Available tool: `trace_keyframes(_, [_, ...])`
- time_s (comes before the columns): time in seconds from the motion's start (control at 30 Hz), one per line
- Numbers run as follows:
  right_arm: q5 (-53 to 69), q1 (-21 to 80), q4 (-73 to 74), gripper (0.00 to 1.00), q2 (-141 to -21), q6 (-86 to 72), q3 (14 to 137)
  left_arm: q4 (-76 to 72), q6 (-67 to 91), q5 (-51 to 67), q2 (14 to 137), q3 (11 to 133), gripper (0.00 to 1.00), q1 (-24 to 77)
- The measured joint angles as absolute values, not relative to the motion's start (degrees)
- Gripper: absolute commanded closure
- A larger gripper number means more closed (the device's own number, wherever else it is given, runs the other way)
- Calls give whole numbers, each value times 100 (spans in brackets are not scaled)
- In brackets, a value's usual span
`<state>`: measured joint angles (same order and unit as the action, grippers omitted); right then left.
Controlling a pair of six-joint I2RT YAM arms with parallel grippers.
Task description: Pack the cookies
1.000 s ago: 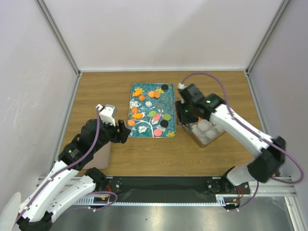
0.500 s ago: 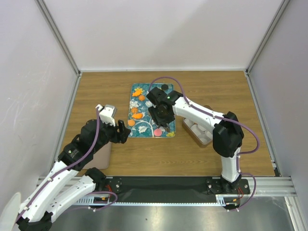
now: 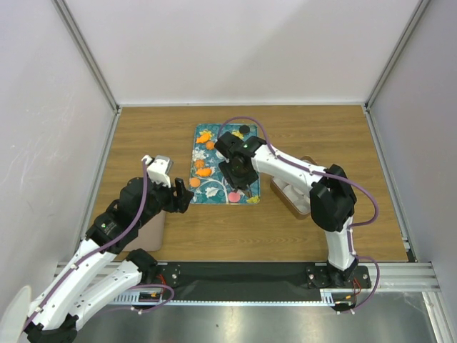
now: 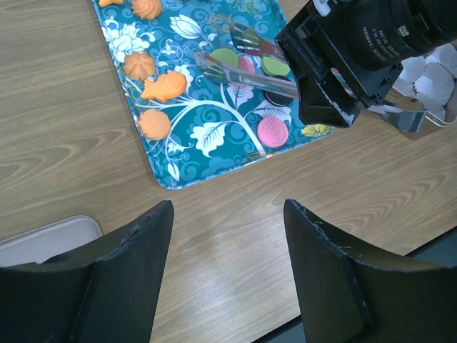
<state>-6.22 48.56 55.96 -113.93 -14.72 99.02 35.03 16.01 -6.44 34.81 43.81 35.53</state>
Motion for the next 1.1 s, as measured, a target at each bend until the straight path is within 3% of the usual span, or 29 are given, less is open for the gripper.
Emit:
trace_keyframes(0.57, [-646, 4880, 5621, 51, -11487, -1431, 9902, 3503, 1601, -646, 3481, 4381, 31, 3562])
trace_keyframes(0.8, [-711, 4875, 5658, 63, -11489, -1424, 9902, 3503, 1601, -646, 3481, 4381, 31, 3564])
trace_keyframes(1.1, [-777, 4825, 5719, 67, -11474, -1437, 9977, 3505, 1601, -646, 3437, 4381, 30, 3568])
